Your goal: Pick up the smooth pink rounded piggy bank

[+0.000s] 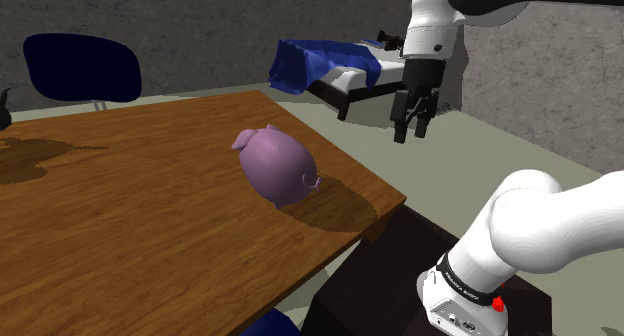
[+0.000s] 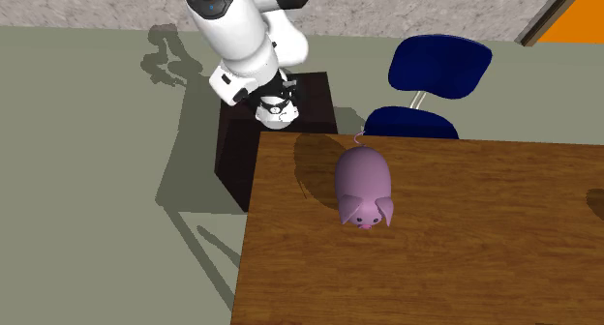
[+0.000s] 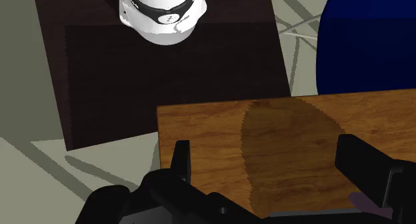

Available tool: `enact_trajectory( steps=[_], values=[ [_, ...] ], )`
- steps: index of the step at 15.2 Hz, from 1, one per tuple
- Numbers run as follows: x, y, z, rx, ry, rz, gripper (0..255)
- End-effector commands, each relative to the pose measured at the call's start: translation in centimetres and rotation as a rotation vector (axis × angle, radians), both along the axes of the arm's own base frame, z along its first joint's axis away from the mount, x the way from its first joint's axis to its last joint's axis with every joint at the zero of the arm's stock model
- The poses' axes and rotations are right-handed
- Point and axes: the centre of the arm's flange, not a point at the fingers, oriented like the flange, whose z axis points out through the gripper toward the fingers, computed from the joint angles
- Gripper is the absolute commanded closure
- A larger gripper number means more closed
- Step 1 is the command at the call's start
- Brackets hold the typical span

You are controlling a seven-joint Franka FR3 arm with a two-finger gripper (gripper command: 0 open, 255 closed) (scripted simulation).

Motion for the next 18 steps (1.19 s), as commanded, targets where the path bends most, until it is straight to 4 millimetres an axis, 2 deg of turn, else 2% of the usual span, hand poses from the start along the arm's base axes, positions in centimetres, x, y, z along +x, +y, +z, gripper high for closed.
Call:
enact_trajectory(
  steps=[1, 18],
  values=[
    [0.0, 0.0, 0.0, 0.0, 0.0, 0.0, 0],
    [7.2, 22.6, -3.0, -0.135, -0.081, 0.016, 0]
  ],
)
